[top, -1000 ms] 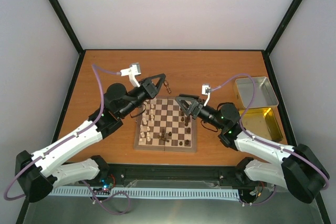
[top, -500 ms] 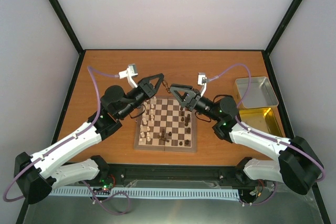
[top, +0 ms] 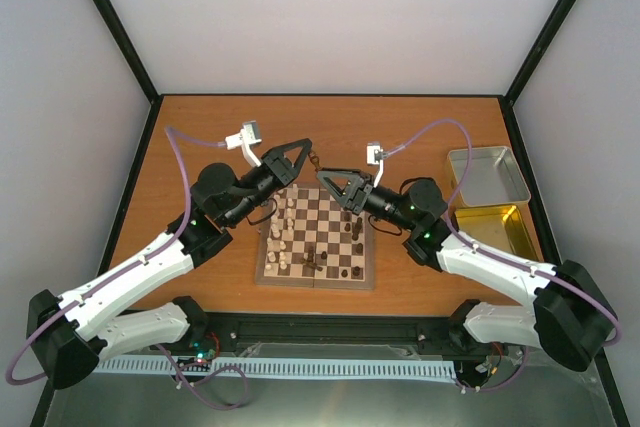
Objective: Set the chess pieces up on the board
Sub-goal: Pick up the chess piece from the chessboard, then place the chess piece on the chessboard.
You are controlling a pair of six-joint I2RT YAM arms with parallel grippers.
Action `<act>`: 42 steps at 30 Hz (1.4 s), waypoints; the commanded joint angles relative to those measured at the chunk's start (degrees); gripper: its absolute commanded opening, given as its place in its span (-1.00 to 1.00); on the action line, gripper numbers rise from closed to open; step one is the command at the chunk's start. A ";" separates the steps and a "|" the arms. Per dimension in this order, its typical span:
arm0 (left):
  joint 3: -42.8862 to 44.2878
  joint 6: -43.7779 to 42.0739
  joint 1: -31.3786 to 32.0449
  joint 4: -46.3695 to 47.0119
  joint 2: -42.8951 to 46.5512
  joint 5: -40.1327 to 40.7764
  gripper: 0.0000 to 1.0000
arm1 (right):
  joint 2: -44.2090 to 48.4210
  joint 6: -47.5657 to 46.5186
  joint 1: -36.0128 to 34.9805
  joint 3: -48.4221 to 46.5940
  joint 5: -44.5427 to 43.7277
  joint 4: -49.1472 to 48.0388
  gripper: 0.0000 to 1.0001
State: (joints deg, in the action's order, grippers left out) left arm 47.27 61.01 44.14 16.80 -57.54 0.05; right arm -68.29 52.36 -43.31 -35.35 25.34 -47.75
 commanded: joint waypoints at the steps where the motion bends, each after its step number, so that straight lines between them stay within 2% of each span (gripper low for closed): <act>1: 0.05 0.42 -0.22 2.54 0.67 0.63 -0.99 | 1.93 -1.88 -0.59 -1.04 -0.52 1.22 -0.44; 4: 0.06 0.41 -0.19 2.38 0.67 0.65 -0.99 | 2.81 -2.26 -0.64 -0.89 -1.57 1.10 -0.60; 13: -0.07 0.32 -0.22 1.47 0.55 0.63 -0.99 | 5.54 -3.26 -0.64 -0.78 -3.42 3.06 -0.93; 18: -0.07 -0.88 -0.19 -0.11 0.86 1.80 -0.99 | 8.42 -4.73 -0.64 -1.50 -4.13 9.81 -0.94; 21: 0.41 -3.41 -0.19 -5.34 1.68 4.99 -0.99 | 11.26 -7.17 -0.48 -3.32 -5.42 24.56 -0.95; 25: 0.59 -10.97 -0.20 -15.00 3.62 13.81 -0.99 | 13.09 -15.35 -0.30 -11.08 -8.71 59.53 -0.94; 28: 0.11 -17.11 -0.19 -19.55 5.21 18.57 -0.99 | 11.03 -20.61 -0.05 -18.83 -12.29 82.24 -0.95; 31: -0.19 -22.73 -0.19 -21.79 7.00 19.20 -0.99 | 6.51 -23.64 0.09 -25.23 -13.68 98.76 -0.94; 35: -1.15 -26.10 -0.20 -24.35 9.45 21.08 -0.99 | 0.62 -25.23 0.06 -28.87 -12.50 109.72 -0.94; 42: -2.71 -30.80 -0.22 -26.90 13.43 20.96 -0.99 | -6.45 -25.50 -0.13 -30.08 -9.30 117.38 -0.94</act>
State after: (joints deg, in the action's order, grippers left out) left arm 44.84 35.75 44.14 -7.62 -46.13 19.97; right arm -72.44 28.38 -43.27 -63.48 14.28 59.92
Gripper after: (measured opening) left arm 0.104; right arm 0.094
